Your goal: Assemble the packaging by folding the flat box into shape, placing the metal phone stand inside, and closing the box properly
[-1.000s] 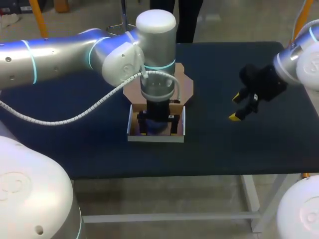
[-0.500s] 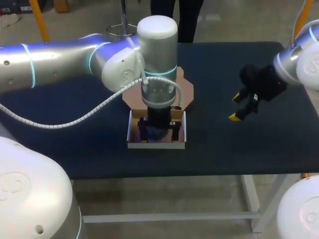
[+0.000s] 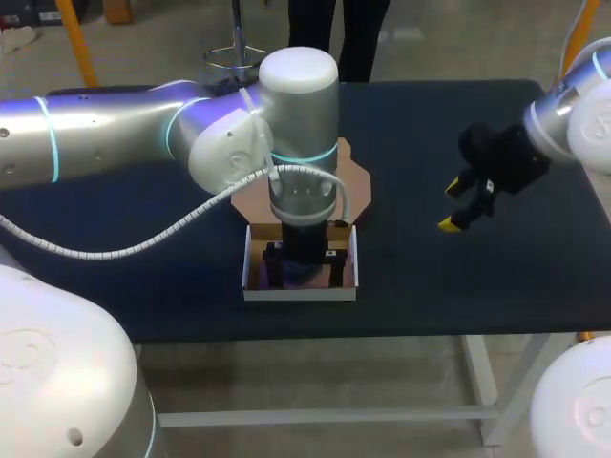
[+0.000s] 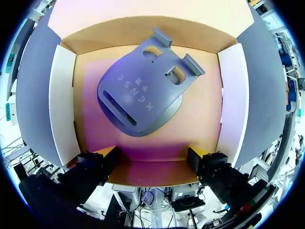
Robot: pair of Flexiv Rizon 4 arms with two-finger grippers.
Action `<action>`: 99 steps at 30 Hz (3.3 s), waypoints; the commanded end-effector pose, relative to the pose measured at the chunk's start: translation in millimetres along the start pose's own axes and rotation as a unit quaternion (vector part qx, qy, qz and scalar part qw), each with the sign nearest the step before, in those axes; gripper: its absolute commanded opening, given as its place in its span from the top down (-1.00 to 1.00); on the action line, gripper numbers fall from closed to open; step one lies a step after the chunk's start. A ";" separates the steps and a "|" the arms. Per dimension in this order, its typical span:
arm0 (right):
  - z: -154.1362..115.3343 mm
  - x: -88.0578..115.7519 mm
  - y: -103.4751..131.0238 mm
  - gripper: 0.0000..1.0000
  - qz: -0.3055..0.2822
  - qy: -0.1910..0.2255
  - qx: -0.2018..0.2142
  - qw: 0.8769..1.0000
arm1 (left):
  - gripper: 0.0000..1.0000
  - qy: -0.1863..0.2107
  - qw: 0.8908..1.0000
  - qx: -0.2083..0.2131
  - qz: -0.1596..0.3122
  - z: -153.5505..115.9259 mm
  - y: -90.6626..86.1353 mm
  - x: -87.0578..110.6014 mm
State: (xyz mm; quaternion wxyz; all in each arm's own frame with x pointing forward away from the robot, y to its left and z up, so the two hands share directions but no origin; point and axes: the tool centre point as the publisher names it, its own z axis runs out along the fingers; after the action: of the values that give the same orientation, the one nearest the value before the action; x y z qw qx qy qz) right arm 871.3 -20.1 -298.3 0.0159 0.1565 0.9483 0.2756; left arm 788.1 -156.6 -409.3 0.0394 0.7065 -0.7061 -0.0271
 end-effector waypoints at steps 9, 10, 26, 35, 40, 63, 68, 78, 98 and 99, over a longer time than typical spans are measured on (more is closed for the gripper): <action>-1.4 -0.6 0.2 -1.00 0.000 0.003 0.000 1.000 | -1.00 0.001 1.000 0.008 -0.011 -3.6 6.3 1.6; -1.4 -0.6 0.2 -1.00 0.000 0.003 0.000 1.000 | -1.00 0.000 1.000 0.011 -0.012 -4.1 6.0 1.9; -1.4 -0.6 0.2 -1.00 0.000 0.003 0.000 1.000 | -1.00 0.052 0.991 0.121 0.036 -71.3 -8.0 -7.9; -1.4 -0.6 0.2 -1.00 0.000 0.003 0.000 1.000 | -1.00 0.098 0.979 0.137 0.117 -103.6 -15.3 -26.6; -1.4 -0.6 0.2 -1.00 0.000 0.003 0.000 1.000 | -1.00 0.132 0.968 0.141 0.161 -120.6 -22.1 -40.5; -1.4 -0.6 0.2 -1.00 0.000 0.003 0.000 1.000 | -1.00 0.199 0.917 0.181 0.294 -158.1 -81.1 -101.6; -1.4 -0.6 0.2 -1.00 0.000 0.003 0.000 1.000 | -1.00 0.226 0.900 0.179 0.327 -158.9 -97.3 -111.1; -1.4 -0.6 0.2 -1.00 0.000 0.003 0.000 1.000 | -1.00 0.248 0.876 0.164 0.379 -158.0 -108.3 -117.7; -5.7 -14.0 34.1 -1.00 -0.056 0.052 0.029 0.997 | -1.00 0.329 0.832 0.180 0.409 -146.9 -138.5 -149.2; -7.0 -15.0 36.6 -1.00 -0.060 0.055 0.029 0.996 | -1.00 0.336 0.825 0.184 0.415 -146.2 -140.7 -150.7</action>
State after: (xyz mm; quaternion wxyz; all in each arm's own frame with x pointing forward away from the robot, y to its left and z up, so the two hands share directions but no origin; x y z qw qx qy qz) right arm 887.3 -1.4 -282.2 0.0113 0.0953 0.9619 0.2558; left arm 933.9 -7.6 -274.7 0.1292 0.3215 -0.8707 0.3490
